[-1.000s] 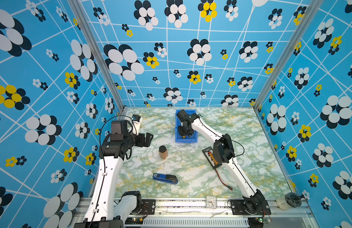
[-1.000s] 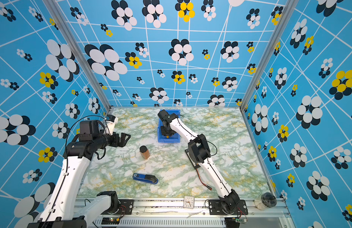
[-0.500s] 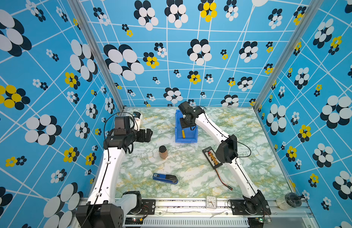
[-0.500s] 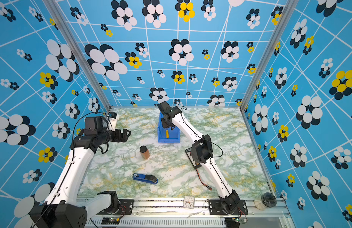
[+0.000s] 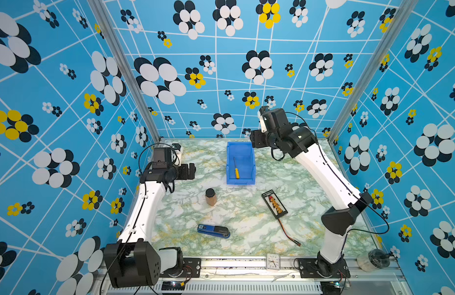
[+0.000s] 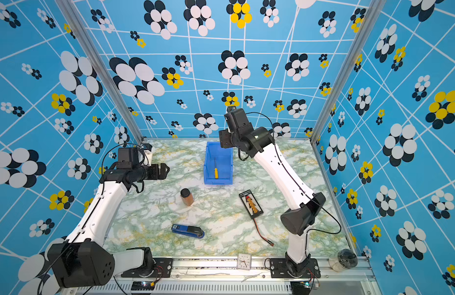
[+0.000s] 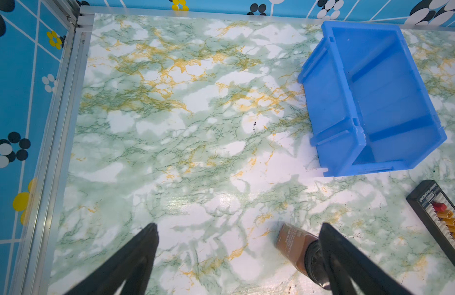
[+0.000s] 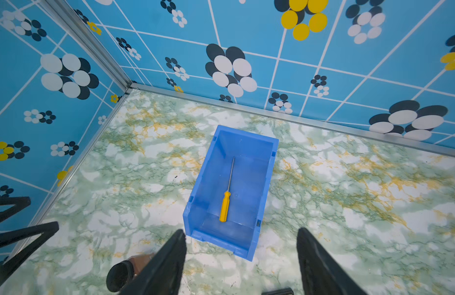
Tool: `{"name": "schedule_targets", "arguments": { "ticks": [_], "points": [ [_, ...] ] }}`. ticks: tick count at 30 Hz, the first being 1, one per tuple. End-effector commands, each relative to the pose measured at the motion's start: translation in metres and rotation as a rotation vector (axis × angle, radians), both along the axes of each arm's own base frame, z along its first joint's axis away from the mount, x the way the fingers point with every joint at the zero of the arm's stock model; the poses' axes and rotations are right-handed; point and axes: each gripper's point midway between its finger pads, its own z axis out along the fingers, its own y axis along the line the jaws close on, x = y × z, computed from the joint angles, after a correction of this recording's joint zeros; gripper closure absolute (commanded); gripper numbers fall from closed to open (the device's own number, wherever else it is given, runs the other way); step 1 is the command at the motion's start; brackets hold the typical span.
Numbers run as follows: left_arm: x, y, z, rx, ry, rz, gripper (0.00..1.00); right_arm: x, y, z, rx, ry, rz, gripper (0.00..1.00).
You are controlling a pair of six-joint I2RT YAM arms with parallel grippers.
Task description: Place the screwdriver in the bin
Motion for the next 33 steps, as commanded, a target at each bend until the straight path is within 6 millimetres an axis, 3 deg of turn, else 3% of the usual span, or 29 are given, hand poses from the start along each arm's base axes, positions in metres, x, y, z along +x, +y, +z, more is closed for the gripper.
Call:
{"name": "schedule_targets", "arguments": {
  "ticks": [1, 5, 9, 14, 18, 25, 33],
  "points": [
    [0.005, 0.006, 0.002, 0.005, -0.034, 0.032, 0.01, 0.003, -0.024, -0.012, -0.024, -0.046, -0.062, 0.19],
    [0.003, 0.011, -0.001, 0.007, -0.033, 0.053, 0.01, -0.010, -0.069, -0.029, 0.046, -0.054, -0.158, 0.18],
    [0.003, 0.015, -0.007, -0.012, -0.026, 0.079, 0.01, -0.027, -0.111, -0.062, 0.045, -0.020, -0.235, 0.18],
    [0.010, 0.017, -0.020, -0.049, -0.020, 0.110, 0.01, -0.042, -0.137, -0.096, -0.041, -0.063, -0.259, 0.15],
    [0.022, 0.026, -0.031, -0.081, -0.077, 0.175, 0.01, -0.046, -0.152, -0.118, -0.106, -0.170, -0.268, 0.11],
    [0.039, 0.039, -0.056, -0.053, -0.202, 0.242, 0.01, -0.038, -0.208, -0.149, -0.109, -0.190, -0.447, 0.06],
    [0.028, 0.035, -0.096, -0.024, -0.337, 0.191, 0.01, -0.038, -0.256, -0.164, -0.074, -0.263, -0.571, 0.06]
  ]
}}
